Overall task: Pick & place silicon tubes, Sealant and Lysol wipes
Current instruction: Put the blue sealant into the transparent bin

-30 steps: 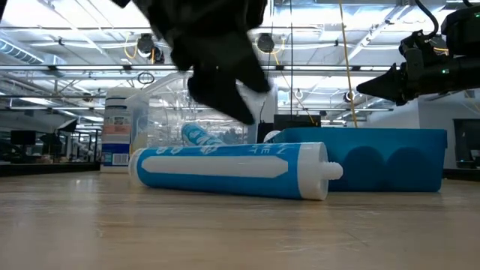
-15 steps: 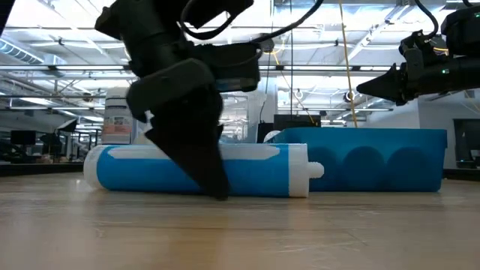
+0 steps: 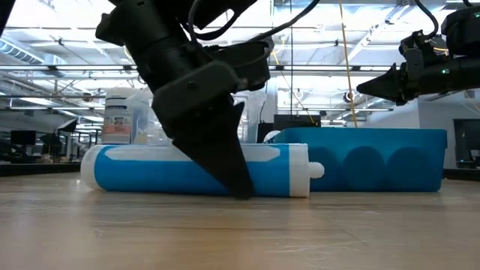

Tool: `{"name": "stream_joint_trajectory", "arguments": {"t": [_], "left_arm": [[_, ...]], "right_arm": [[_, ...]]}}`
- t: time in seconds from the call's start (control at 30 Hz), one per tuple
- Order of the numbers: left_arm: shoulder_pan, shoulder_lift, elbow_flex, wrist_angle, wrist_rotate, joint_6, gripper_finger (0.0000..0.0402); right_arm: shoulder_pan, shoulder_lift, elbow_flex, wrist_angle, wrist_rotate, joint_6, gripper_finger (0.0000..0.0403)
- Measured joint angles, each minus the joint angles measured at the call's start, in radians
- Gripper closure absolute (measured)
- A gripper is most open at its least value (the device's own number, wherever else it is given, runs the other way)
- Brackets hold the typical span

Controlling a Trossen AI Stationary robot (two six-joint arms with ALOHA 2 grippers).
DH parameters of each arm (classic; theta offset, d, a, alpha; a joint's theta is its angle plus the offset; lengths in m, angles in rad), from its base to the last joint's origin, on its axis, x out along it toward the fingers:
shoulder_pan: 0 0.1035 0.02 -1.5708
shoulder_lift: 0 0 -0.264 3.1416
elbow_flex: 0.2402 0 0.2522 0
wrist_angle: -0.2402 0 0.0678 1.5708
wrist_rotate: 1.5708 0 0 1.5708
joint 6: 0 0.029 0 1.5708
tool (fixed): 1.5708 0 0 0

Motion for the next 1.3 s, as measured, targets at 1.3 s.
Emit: {"name": "stream_joint_trajectory", "arguments": {"t": [1.3], "left_arm": [[0.008,-0.156,-0.007,0.242,0.118,0.006,0.0187]], "right_arm": [[0.000,0.000,0.000,0.000,0.000,0.000,0.0403]]}}
